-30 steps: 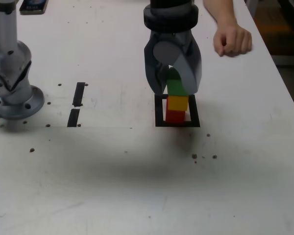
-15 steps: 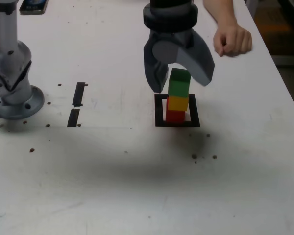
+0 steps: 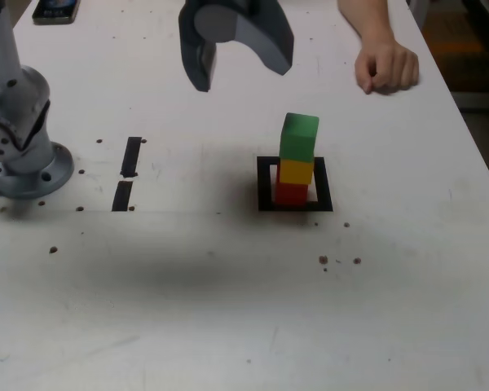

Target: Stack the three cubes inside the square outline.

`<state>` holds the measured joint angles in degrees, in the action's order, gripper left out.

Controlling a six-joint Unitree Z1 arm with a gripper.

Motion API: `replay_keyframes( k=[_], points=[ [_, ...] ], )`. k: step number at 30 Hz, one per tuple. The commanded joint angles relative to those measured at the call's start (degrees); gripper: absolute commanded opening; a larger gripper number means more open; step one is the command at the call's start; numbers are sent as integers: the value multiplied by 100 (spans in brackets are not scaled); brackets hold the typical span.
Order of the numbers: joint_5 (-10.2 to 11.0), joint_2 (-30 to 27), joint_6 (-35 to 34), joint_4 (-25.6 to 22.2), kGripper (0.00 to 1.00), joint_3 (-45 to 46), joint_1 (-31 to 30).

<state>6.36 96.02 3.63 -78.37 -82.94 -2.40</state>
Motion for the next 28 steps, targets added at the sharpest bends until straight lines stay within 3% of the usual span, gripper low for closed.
replay_keyframes(
  k=[1,6,11,18,28],
  points=[
    [-32,-7,-4,29,91,104,49],
    [-196,27,-48,213,91,544,174],
    [-405,27,-58,944,91,1213,320],
    [-398,91,21,1758,91,1705,379],
    [-414,285,32,2185,91,1969,388]
  ],
)
